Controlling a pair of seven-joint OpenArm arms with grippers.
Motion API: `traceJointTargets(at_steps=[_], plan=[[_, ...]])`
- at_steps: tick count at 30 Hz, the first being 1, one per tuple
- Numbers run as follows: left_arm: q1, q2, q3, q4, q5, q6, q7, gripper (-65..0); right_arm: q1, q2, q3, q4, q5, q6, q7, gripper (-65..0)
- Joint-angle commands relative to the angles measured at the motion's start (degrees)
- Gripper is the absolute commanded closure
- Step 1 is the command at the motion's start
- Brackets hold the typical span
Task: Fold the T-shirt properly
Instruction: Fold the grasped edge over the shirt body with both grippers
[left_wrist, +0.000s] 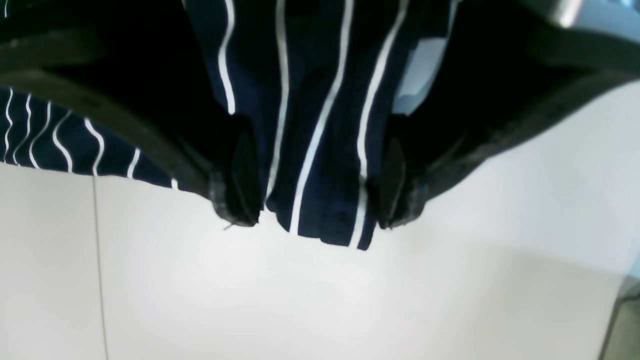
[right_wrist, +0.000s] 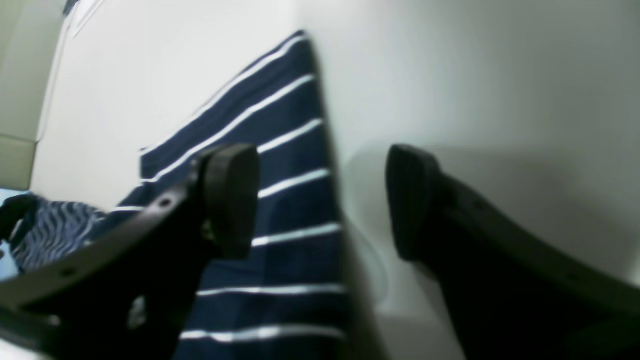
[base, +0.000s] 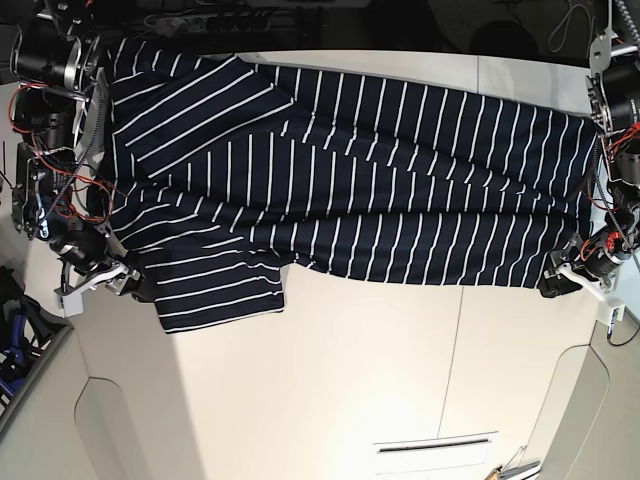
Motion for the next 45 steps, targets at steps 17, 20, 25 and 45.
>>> traceJointTargets(at_steps=[17,20,25,45], plan=[[-1.1,-1.0,0.0,0.7,0.1,-0.7,1.7,0.0,0.7,-5.0,-0.8,0.8,-5.2,0.8,-2.0,0.0],[-1.1,-2.0,0.0,1.9,-0.4,-0.7,1.8,0.0,0.7,-5.0,-0.8,2.7,-5.2,0.8,-4.4,0.0],[-1.0,-4.7,0.0,5.1,-6.3,-0.7,7.3,0.0,0.5,-4.8,-0.8,9.7,-3.1,0.8,-10.7,0.0],[13.4,-15.1,0.0,33.9,-27.3,-0.7,27.5,0.0,-17.0,-1.5,1.1,42.2,15.1,0.8,-21.7,0.0]])
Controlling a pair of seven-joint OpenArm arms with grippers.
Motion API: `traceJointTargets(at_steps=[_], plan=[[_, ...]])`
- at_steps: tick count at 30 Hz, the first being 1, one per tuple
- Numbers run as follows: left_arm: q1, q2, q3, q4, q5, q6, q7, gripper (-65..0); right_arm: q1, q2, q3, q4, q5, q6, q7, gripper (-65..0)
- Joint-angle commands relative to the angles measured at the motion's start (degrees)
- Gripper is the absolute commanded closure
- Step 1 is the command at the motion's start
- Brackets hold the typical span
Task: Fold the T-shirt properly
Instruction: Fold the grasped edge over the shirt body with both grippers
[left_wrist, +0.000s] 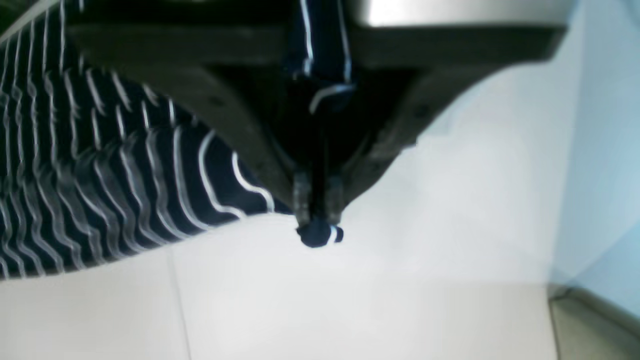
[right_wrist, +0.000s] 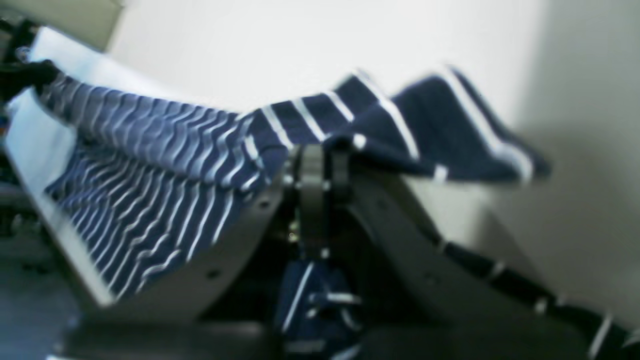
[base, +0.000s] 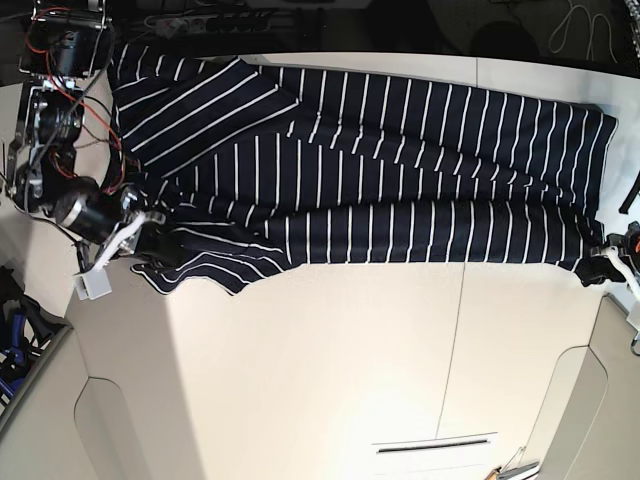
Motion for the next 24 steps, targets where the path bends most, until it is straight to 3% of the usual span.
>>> traceJointTargets(at_steps=[1,11,18,24], plan=[[-0.1,-2.5,-0.5,2.5,-1.0,-0.5,-0.3,0.0,0.3,0.8,0.8,2.5,2.5,0.5,-0.2,0.0],[3.7,-9.3,-0.6,8.2,-2.3,-0.5,0.6,0.0,-8.9,0.8,5.2,15.5,5.9,0.8,-3.7,0.0],[3.6,-9.6,-0.6,8.3,-5.2,-0.5,5.7,0.0,-17.2,0.8,6.1,25.3,6.4,0.9,-4.0,0.0],[5.7,-10.8,-0.6,8.3,-5.5,-0.5,6.0,0.0,-23.6,0.8,6.2,28.8,6.3,0.9,-4.1,0.0]])
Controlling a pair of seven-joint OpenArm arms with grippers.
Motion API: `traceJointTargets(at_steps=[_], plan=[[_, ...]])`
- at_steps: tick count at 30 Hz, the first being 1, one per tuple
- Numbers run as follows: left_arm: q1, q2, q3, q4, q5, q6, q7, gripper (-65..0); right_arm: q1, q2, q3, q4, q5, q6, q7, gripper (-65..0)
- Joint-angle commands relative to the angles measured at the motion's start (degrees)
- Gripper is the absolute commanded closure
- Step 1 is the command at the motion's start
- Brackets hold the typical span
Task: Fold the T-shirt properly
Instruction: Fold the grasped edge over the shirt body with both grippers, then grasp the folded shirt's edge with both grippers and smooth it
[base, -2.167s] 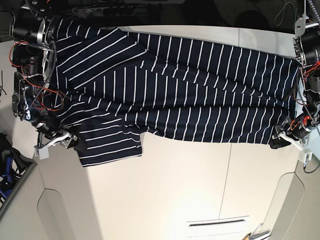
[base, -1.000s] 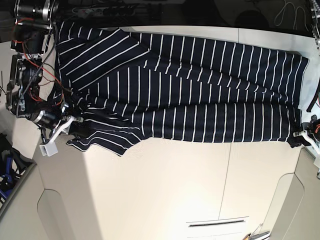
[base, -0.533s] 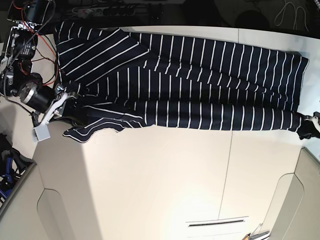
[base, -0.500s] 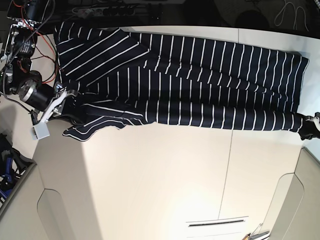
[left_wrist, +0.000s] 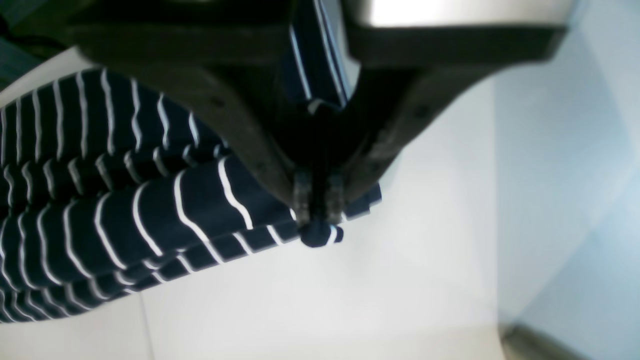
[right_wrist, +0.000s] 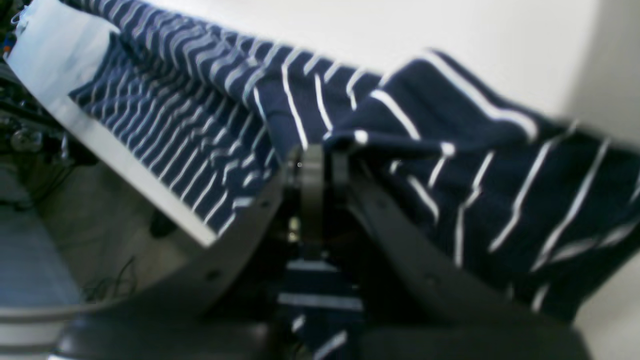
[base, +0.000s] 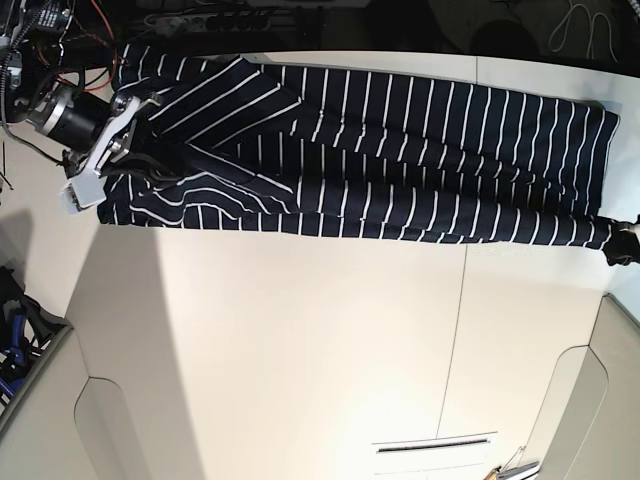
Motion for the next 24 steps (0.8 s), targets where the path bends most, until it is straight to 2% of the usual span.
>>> traceJointTargets(at_steps=[1,12,18,24], plan=[[0.0,-2.2,-0.7,0.7,-0.4,-0.2,-0.6,0.0,-0.7,0.8,0.5,1.0,1.0,0.2,1.1,0.0],[6.8,-2.7,-0.7,0.7,-0.7,-0.2,-0.7,0.0,-1.4,0.8,0.6,0.8,-5.7,0.0,1.9,0.0],[9.5,-2.0,-0.7,0.7,-0.4,-0.2,-2.7,0.0,-1.4,0.7,0.6,0.2,-9.0,-0.5,6.1,0.0],[10.6,-1.6,-0.7,0.6,0.9,-0.2,-2.8,0.0,-1.0,0.7,0.6,-5.8,-10.5,-0.9,6.9,0.0]])
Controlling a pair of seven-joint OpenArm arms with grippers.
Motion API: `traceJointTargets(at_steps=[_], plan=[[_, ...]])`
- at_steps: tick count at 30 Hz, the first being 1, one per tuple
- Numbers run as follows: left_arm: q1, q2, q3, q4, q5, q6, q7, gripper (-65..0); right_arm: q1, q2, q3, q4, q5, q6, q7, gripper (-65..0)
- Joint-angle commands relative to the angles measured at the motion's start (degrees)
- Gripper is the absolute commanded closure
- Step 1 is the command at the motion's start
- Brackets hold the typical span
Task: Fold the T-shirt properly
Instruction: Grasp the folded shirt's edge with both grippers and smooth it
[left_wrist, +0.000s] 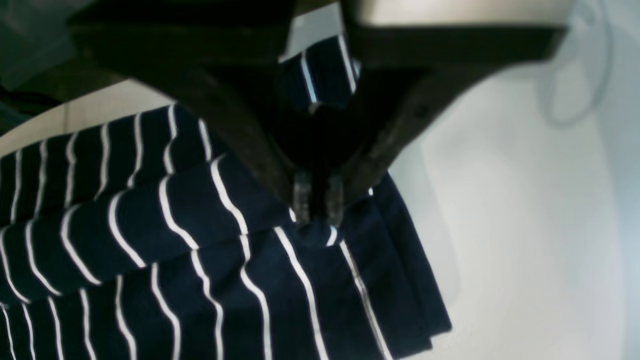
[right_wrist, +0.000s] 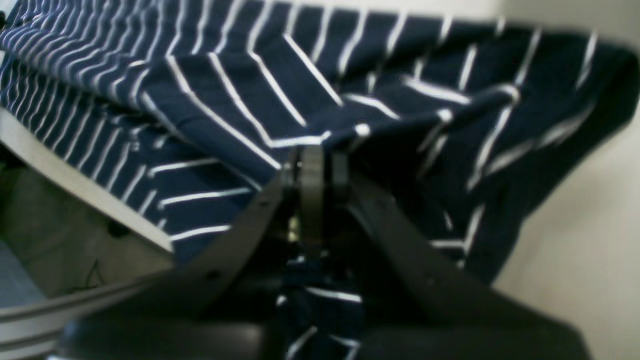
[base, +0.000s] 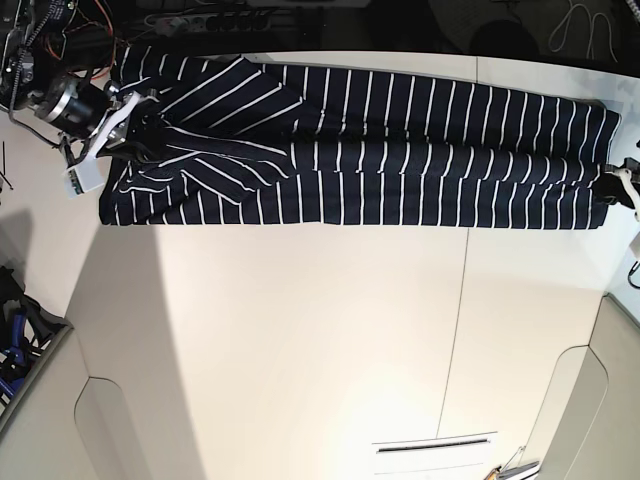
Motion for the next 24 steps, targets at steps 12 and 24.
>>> traceJointTargets(at_steps=[12,24], plan=[[-0.3,-1.6,-0.7,0.5,-0.3,-0.3,-0.6,-22.9,1.4,0.8,0.6,-6.3,1.2,0.2,0.8,-31.4],[-0.3,-1.6,-14.4,0.5,-2.1,1.6,1.9,-24.1,3.0,-3.1,10.6,3.1,3.9,0.2,-0.3,-31.8]])
